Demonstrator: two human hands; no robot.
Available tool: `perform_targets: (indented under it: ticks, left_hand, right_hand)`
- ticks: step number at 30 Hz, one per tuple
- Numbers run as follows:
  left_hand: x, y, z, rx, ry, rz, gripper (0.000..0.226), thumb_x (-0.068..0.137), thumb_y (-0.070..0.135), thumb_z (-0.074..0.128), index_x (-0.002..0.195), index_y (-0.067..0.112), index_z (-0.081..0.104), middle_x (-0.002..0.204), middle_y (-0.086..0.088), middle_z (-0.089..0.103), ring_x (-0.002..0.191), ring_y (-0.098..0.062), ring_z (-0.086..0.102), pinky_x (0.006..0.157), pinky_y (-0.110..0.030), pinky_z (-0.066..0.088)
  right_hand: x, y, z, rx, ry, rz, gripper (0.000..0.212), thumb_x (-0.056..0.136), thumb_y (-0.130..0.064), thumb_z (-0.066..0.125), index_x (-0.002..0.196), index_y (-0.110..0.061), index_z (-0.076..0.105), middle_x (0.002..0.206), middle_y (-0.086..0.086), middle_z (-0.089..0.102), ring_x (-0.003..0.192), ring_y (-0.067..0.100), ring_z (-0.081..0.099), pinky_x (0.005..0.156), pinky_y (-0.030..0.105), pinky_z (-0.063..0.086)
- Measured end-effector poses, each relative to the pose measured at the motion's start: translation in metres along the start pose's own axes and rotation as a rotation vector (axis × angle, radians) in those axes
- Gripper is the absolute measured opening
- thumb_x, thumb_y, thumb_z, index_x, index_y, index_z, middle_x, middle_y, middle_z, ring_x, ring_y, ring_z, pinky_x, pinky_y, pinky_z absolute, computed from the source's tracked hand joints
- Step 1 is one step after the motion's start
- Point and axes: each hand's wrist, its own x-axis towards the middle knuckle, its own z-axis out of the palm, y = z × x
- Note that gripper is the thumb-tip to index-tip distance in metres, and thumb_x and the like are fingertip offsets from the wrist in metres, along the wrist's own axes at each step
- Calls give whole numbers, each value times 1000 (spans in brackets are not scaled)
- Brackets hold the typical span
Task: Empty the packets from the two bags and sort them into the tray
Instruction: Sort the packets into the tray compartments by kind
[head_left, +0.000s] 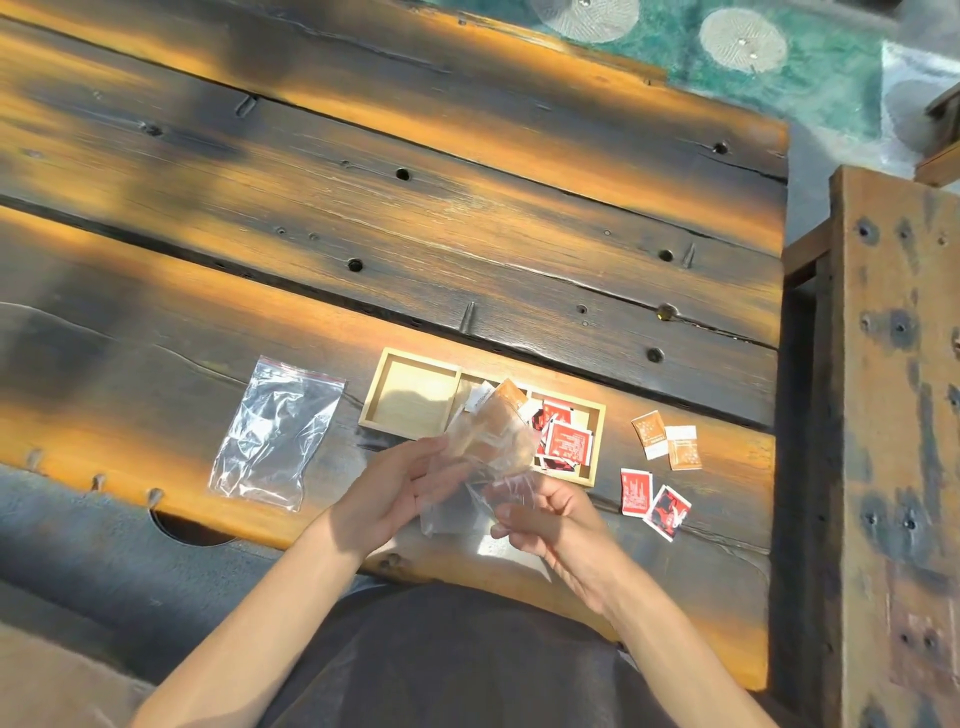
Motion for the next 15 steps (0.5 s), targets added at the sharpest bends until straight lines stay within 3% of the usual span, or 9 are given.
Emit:
perform_targets:
  ticks: [4,10,15]
  left_hand:
    - [8,-2,-1,-96,-66,-28,40,95,19,68,131,2,65,131,-18,68,119,-26,68,89,-28,60]
    - [27,-8,-6,-300,-7,-131,35,93,2,65,127,-6,62,127,-23,68,103,-24,74,73,-25,63]
    - [32,-9,-10,-309,37,-86,39,90,-1,68,128,-2,63,117,-18,68,81,-15,75,59,-20,61]
  right_hand:
    - [-1,5,-4,-87,-9,4,18,86,-2,76,99,-15,78,93,6,76,78,18,73,66,23,56]
    - [0,13,-10,-10,-34,44,24,86,4,73,102,-13,78,97,5,77,75,19,72,61,20,56]
    - [4,19,-13,31,-24,63,24,86,6,71,104,-9,77,97,10,76,72,17,71,61,20,57]
